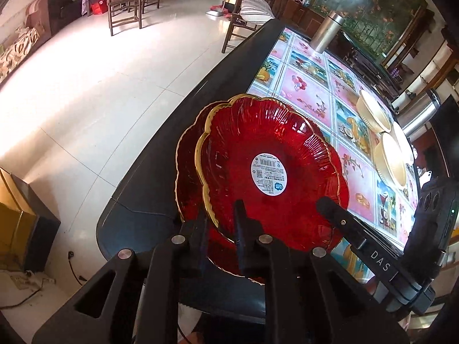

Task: Organize plates and bowls
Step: 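Lower the small red plate onto the large red plate and open the left tool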

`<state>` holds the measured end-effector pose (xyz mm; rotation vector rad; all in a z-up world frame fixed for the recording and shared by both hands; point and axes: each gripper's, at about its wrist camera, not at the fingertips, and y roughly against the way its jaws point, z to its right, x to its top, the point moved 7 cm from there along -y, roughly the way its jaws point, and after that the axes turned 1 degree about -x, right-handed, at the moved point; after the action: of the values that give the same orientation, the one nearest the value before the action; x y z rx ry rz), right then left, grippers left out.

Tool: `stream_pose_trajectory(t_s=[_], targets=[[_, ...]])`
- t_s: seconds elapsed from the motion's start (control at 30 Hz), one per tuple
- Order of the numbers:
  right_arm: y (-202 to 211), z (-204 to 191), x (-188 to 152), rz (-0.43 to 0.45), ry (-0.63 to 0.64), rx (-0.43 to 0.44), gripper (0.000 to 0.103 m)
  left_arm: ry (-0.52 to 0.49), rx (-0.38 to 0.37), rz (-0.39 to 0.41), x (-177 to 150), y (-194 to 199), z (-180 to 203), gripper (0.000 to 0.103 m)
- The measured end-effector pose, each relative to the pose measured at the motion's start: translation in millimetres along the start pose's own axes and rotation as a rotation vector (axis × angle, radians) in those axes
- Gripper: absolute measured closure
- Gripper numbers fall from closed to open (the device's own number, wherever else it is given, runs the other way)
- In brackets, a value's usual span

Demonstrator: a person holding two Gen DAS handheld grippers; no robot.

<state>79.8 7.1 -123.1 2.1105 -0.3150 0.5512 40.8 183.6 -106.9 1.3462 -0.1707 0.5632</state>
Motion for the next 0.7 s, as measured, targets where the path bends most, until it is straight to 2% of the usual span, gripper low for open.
stream_pose_trajectory(t_s=[0.3,0.47,0.53,0.7], targets=[[5.0,-8.0,-5.5,-0.019,0.023,-0.051,0.086,-0.100,0.116,-0.010,2.0,-5.6,5.7,0.085],[7.2,-10.6,-6.6,-0.031,0.024,-0.066,0.082,-0.185,0.219,-0.014,6.0,-8.1,11.2,0.081],[7.3,-10.4,-5.0,-0.034,0.027,-0.075,0.081,-0.215,0.240,-0.031,6.4,-13.1,13.0,0.075],[10.9,-14.0,-3.7,-0.044,0.039,-0.094,0.076,-0.271,0.259,-0.078,4.5,-23.4,18.3,0.069]])
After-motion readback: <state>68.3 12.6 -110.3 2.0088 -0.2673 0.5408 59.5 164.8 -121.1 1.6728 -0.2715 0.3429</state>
